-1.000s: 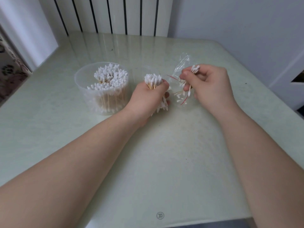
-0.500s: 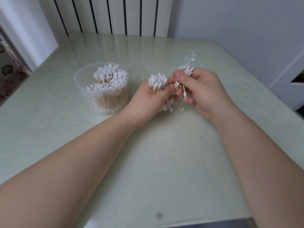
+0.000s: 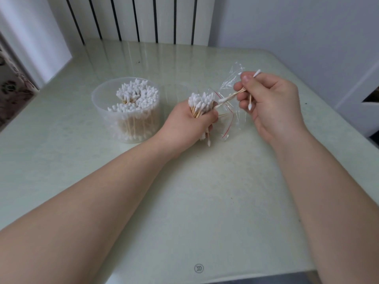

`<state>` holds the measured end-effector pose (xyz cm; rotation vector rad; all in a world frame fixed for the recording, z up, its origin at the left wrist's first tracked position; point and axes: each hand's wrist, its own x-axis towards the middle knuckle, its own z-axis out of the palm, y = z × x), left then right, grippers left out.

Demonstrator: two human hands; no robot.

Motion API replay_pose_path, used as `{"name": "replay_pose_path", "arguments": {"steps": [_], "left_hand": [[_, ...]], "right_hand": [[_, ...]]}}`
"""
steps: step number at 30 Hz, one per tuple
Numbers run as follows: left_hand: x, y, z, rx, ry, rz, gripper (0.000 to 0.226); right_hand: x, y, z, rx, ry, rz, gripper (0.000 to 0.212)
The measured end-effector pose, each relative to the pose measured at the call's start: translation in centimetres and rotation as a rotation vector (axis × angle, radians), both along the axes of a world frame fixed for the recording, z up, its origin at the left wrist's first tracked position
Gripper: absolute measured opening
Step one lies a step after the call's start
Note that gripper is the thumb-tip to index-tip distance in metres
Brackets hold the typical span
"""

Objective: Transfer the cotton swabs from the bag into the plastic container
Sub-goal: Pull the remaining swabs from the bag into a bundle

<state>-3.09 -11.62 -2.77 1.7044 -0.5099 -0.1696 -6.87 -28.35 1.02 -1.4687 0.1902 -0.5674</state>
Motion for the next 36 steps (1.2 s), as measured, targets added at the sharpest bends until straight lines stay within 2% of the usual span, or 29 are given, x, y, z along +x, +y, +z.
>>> {"name": "replay_pose_path", "arguments": {"steps": [4, 7, 10, 12, 15, 19, 23, 27, 33, 36], "left_hand": [[0.0, -0.1, 0.1, -0.12, 0.104, 0.051, 0.021], [0.3, 0.0, -0.3, -0.223, 0.2, 0.037, 0.016], [0.4, 0.3, -0.4, -0.2, 0.142, -0.073, 0.024], [0.2, 0.3, -0.3, -0.175, 0.092, -0.143, 0.02], [0.0, 0.3, 0.0, -0.136, 0.043, -0.149, 0.015], [-0.1, 0.3, 0.3, -0.081, -0.005, -0.127, 0.014], [0.1, 0.3, 0.1, -0.122, 0.075, -0.064, 0.015], [0.3, 0.3, -0.1, -0.222, 0.195, -0.097, 0.017], [0.1, 0.5, 0.4, -0.236, 0.171, -0.203, 0.011], [0.0, 0.6, 0.5, -0.214, 0.165, -0.19, 0.005]], "right_hand": [[-0.2, -0.3, 0.0, -0.136, 0.017, -0.01, 0.009], [-0.5, 0.7, -0.3, -0.247, 0.069, 0.076, 0.007], [-0.6, 1.8, -0.5, -0.303, 0.114, 0.119, 0.006], [-0.7, 2.3, -0.7, -0.297, 0.131, 0.119, 0.008], [-0.7, 2.5, -0.8, -0.314, 0.128, 0.125, 0.014], [-0.7, 2.3, -0.7, -0.371, 0.106, 0.101, 0.009], [-0.3, 2.0, -0.7, -0.293, 0.091, 0.063, 0.026], [-0.5, 1.8, -1.0, -0.298, 0.07, 0.149, 0.042], [-0.3, 2.5, -1.7, -0.392, 0.083, 0.14, 0.027], [-0.3, 2.1, -1.8, -0.554, 0.08, 0.108, 0.027]]}}
